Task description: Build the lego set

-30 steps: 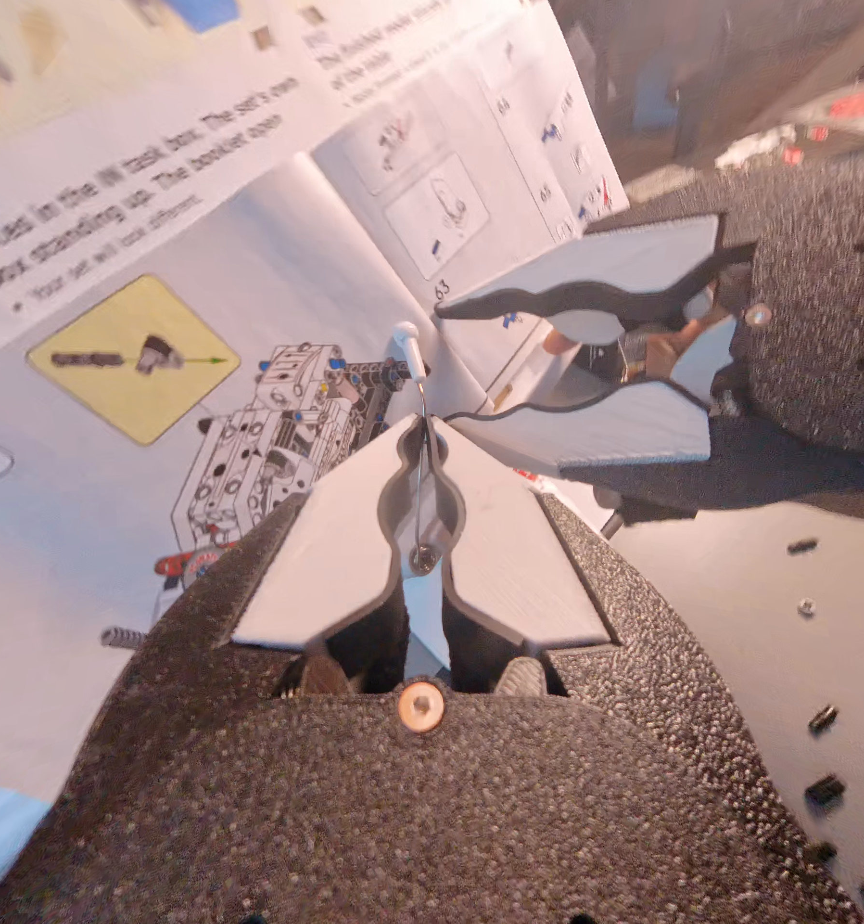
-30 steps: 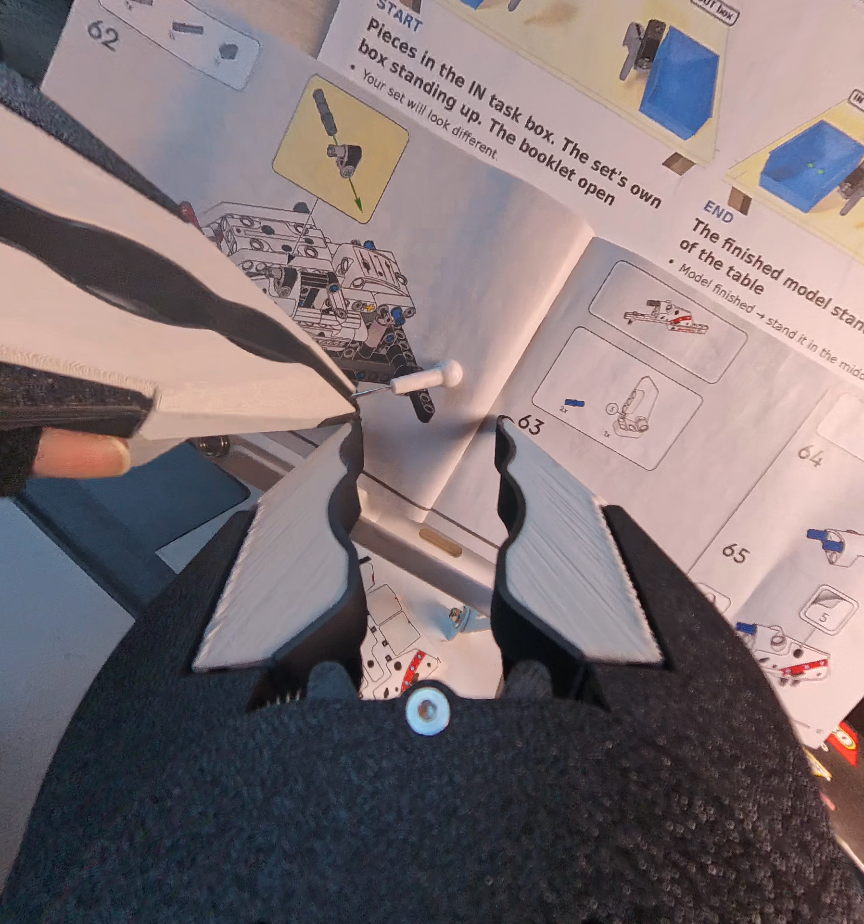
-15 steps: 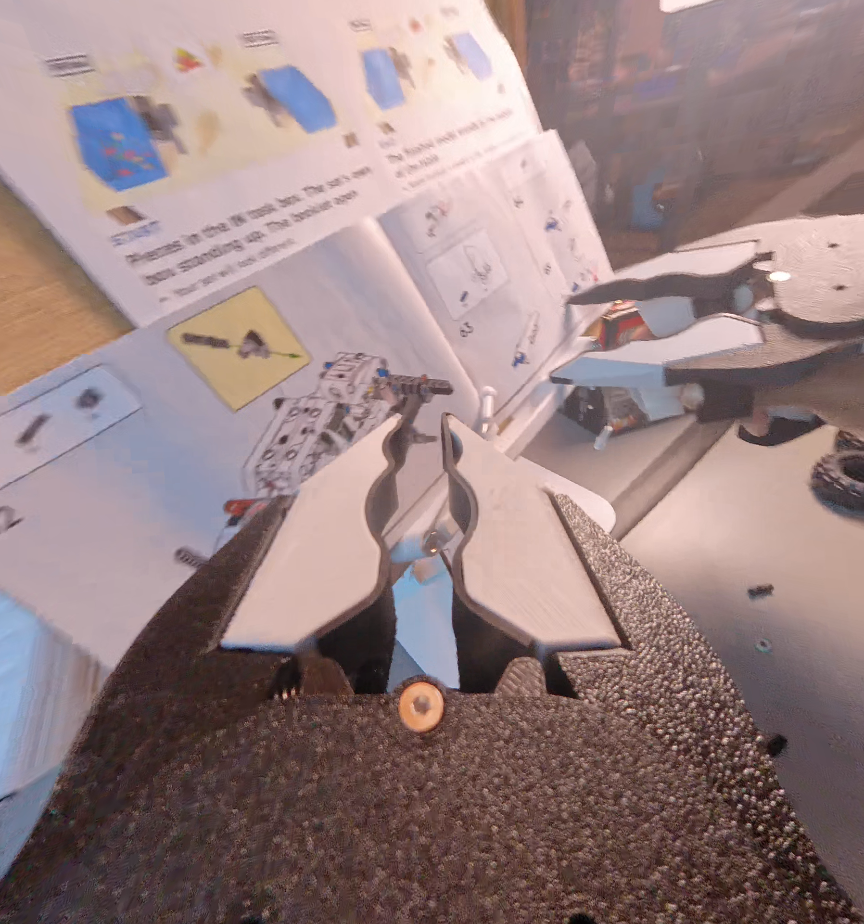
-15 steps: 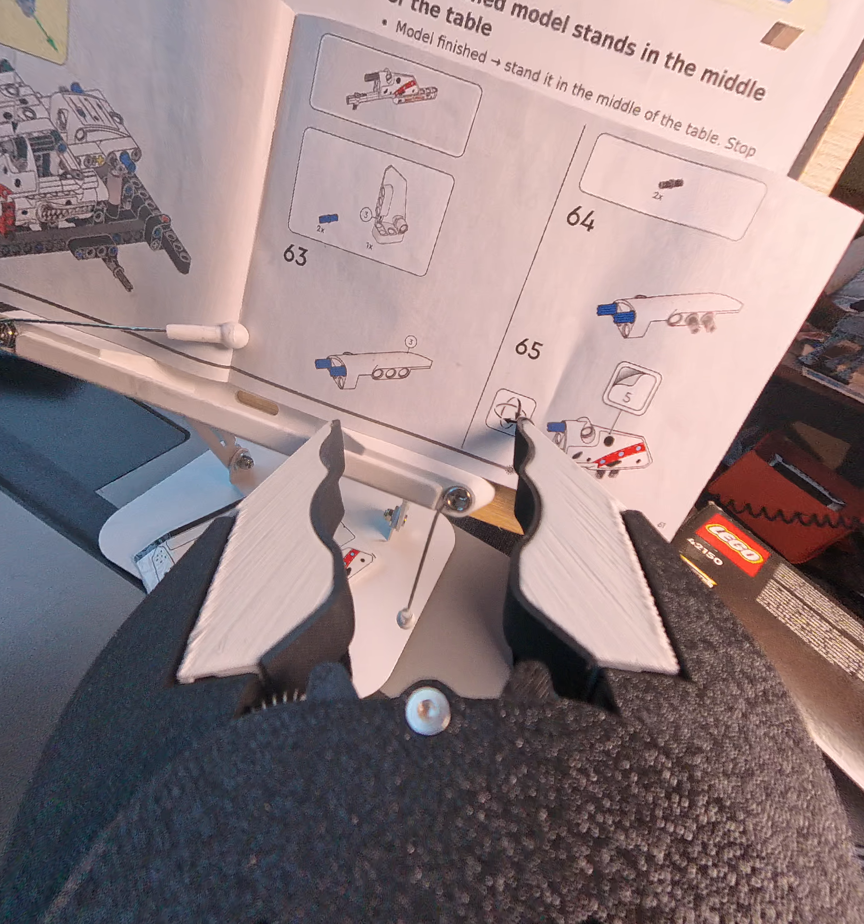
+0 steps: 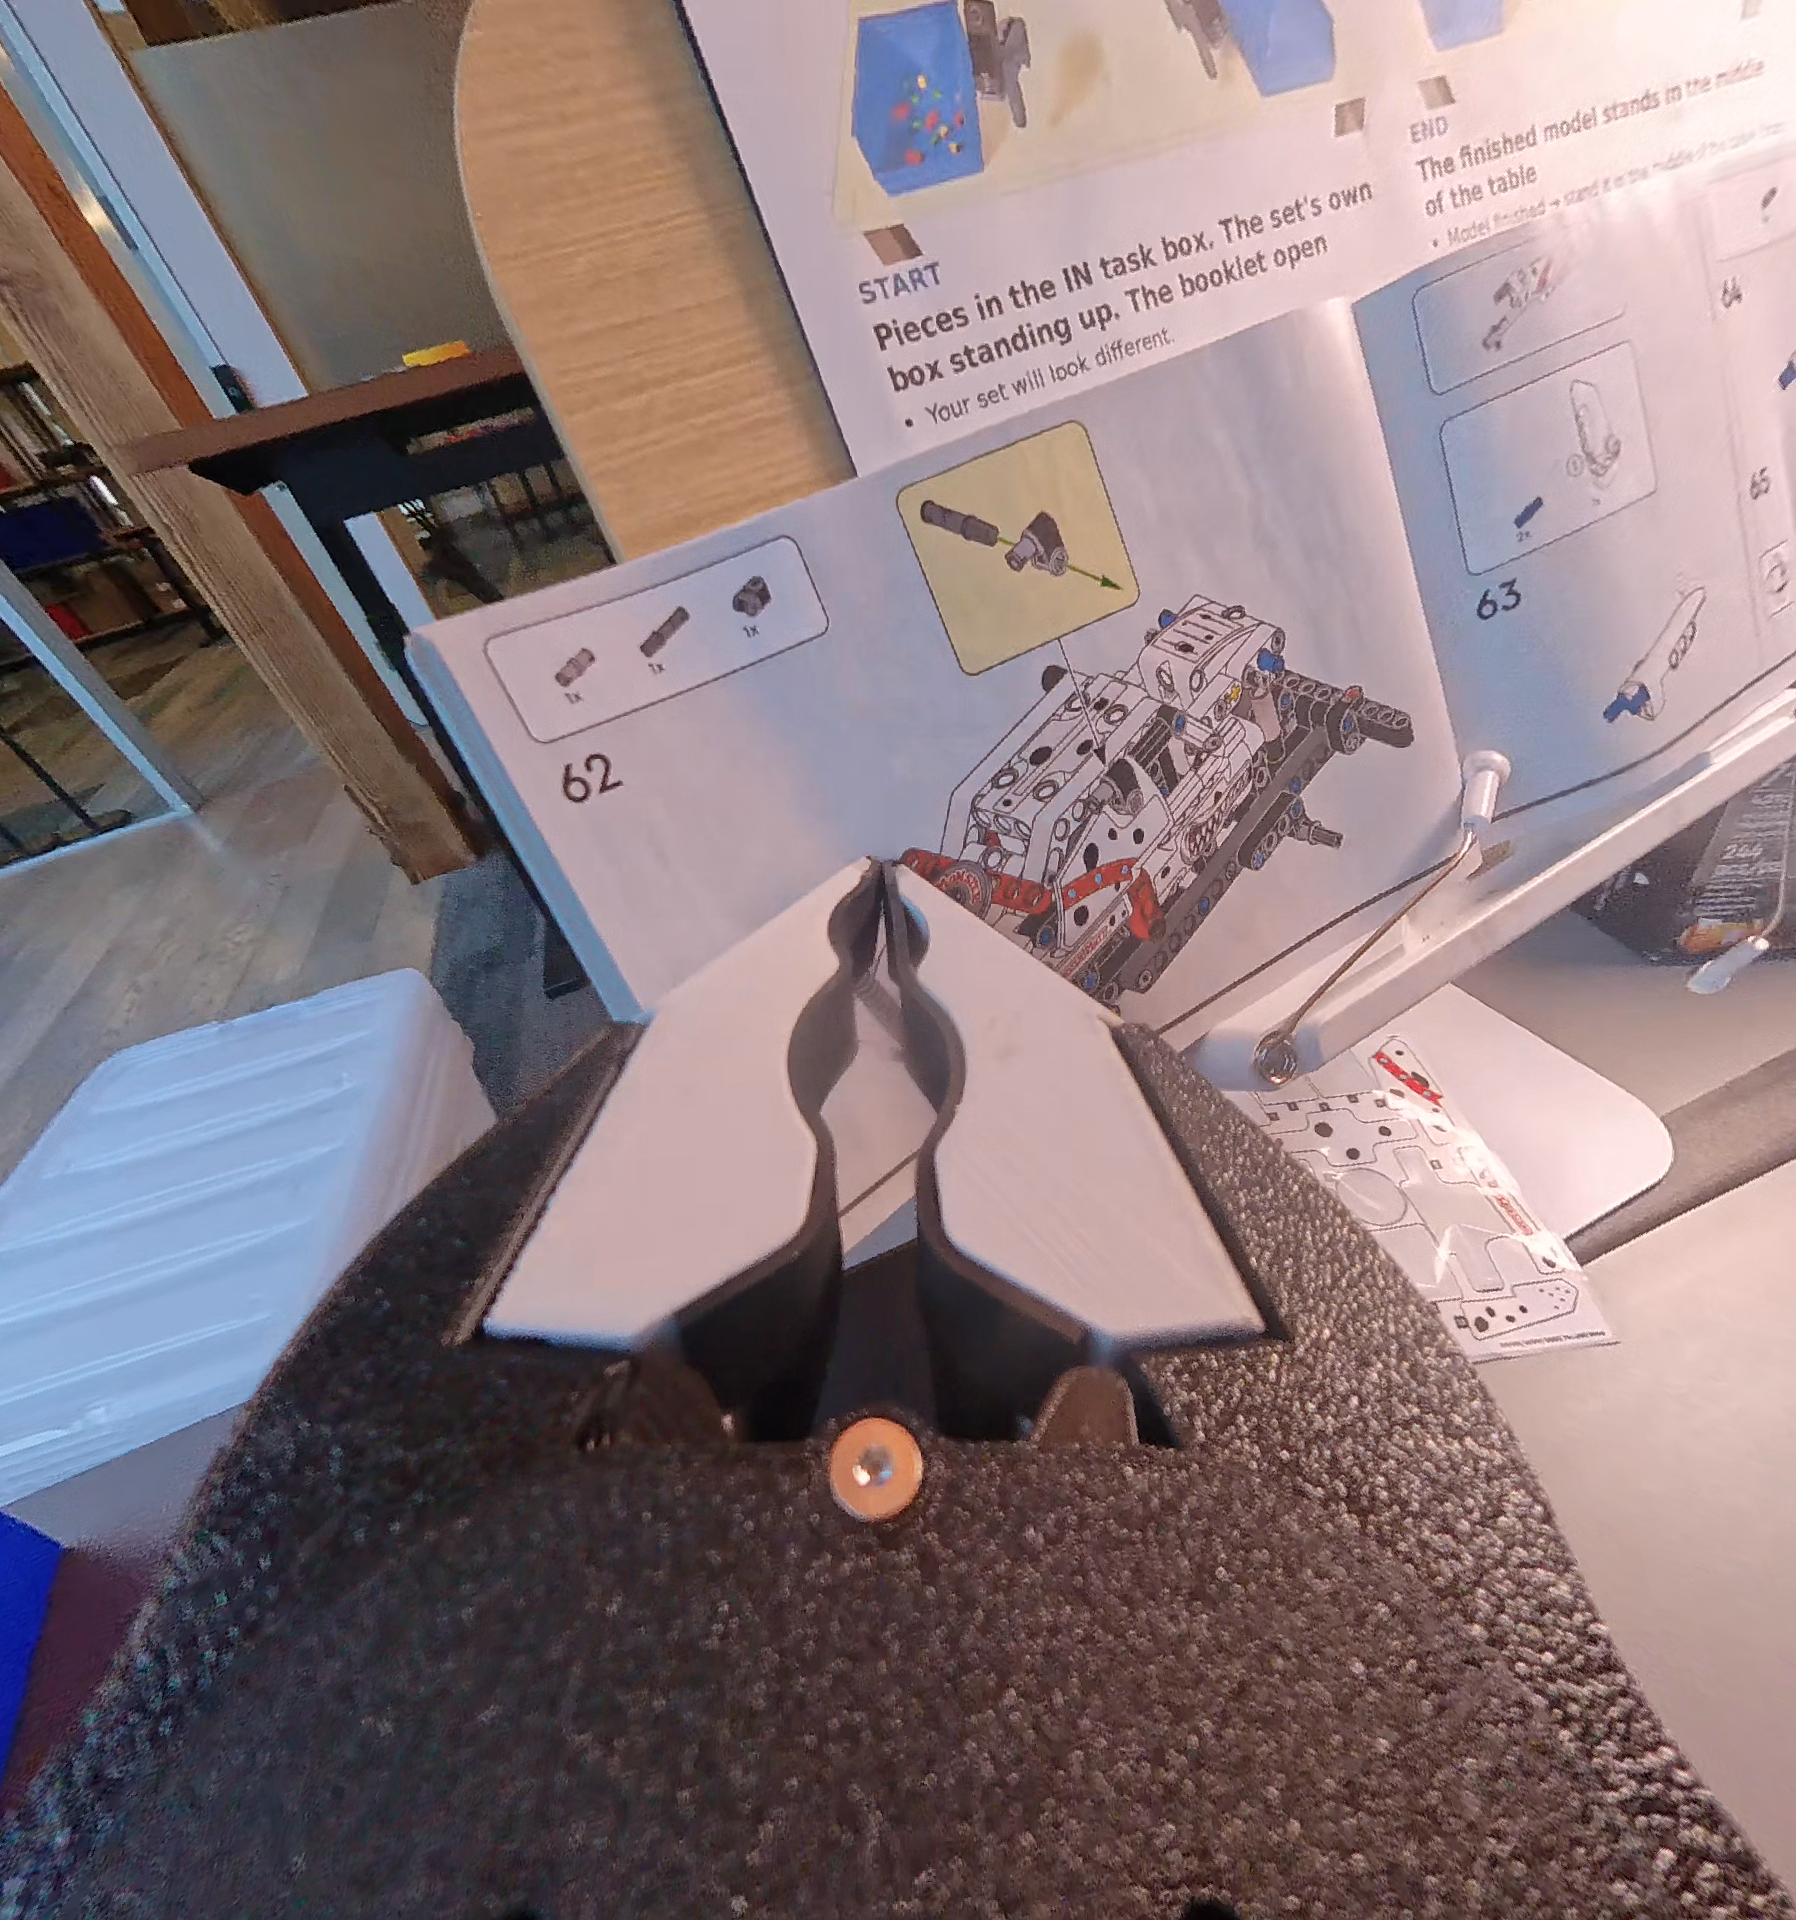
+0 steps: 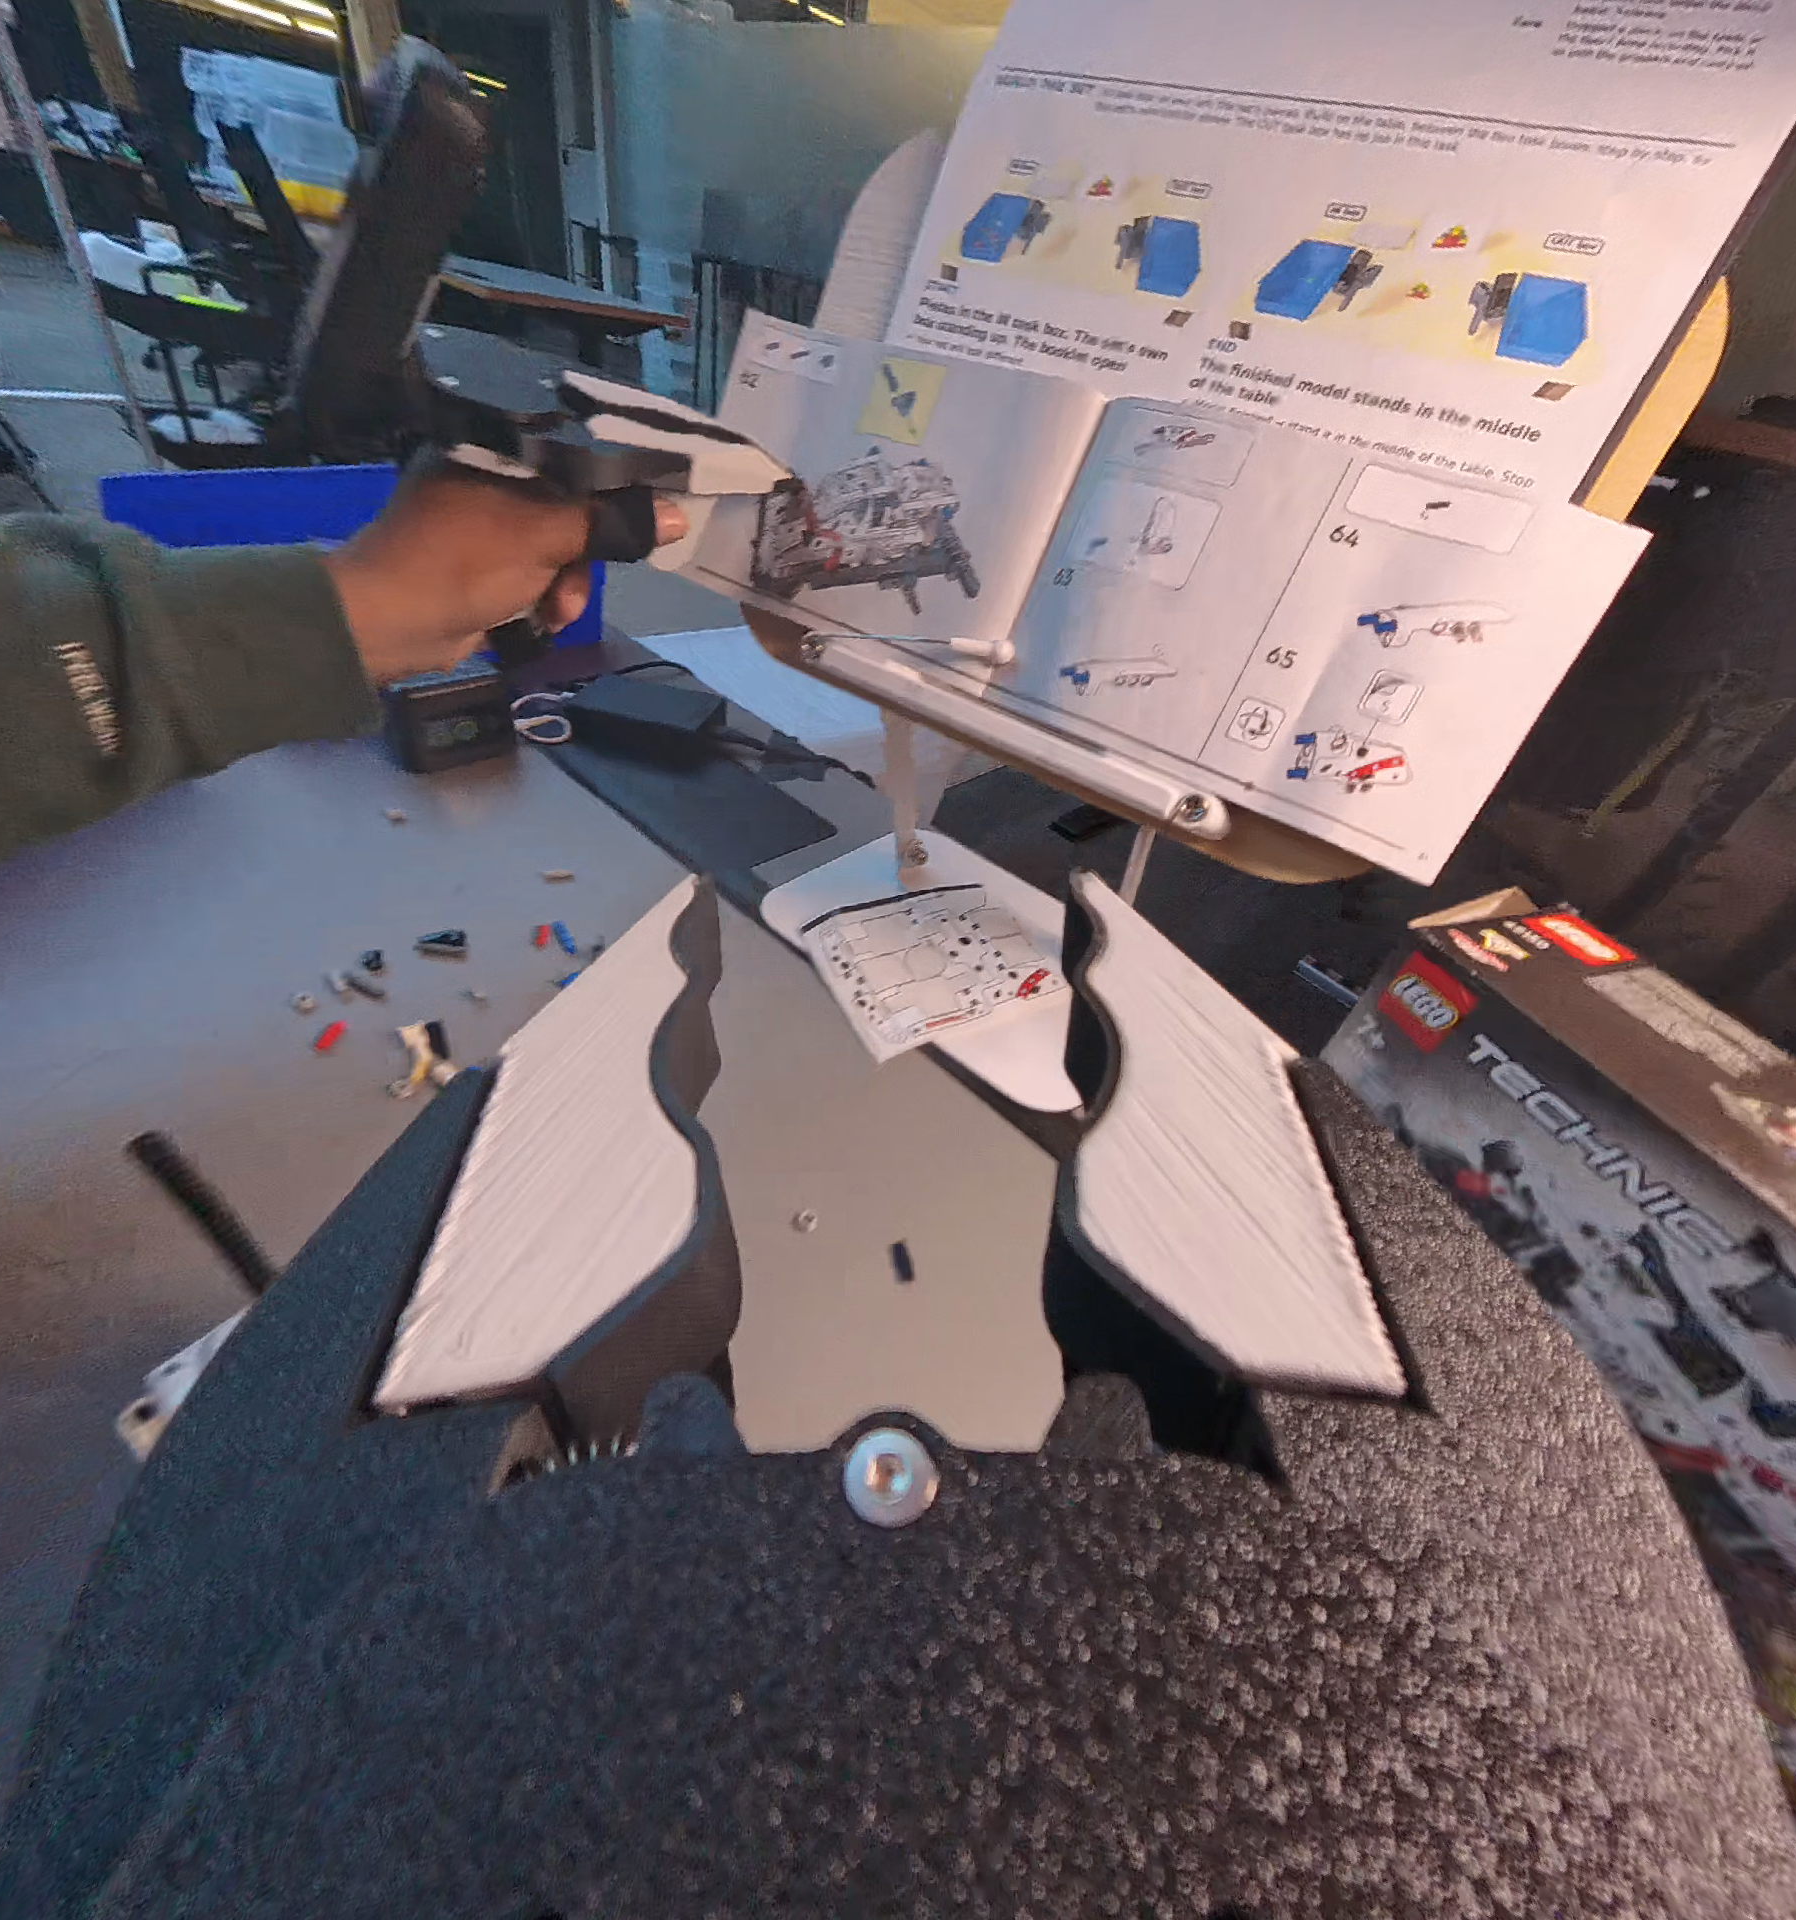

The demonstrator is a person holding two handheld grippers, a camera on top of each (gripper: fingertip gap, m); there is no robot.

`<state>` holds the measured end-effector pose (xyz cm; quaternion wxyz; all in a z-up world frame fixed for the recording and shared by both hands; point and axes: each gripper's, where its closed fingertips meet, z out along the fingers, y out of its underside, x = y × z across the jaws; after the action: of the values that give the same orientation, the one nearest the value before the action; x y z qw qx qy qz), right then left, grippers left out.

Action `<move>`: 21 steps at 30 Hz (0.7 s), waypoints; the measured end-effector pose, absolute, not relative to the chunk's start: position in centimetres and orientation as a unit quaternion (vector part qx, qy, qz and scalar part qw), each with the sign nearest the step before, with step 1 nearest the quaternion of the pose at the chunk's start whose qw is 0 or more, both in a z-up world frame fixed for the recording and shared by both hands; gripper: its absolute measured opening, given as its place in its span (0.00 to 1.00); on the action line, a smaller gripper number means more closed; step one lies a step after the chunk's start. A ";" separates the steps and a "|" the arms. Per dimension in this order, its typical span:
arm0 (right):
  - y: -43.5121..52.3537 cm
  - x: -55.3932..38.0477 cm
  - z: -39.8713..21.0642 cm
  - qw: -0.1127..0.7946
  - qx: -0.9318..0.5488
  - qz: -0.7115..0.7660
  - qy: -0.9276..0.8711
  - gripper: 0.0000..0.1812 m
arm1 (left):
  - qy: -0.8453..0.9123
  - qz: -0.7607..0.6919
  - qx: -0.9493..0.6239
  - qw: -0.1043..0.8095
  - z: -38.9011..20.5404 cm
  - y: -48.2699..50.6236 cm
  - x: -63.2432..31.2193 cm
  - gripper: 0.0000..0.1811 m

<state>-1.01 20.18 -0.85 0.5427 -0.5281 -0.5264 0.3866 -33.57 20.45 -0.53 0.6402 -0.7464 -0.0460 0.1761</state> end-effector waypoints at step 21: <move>9.6 2.7 -15.3 0.269 -0.389 0.211 -0.855 0.34 | 0.016 0.023 -0.723 0.690 -3.5 3.8 -17.9 0.25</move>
<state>2.73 9.57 -15.32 0.2691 -0.3893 -0.8554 0.2108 -17.94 3.84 -3.46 0.6898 -0.7235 0.0156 0.0232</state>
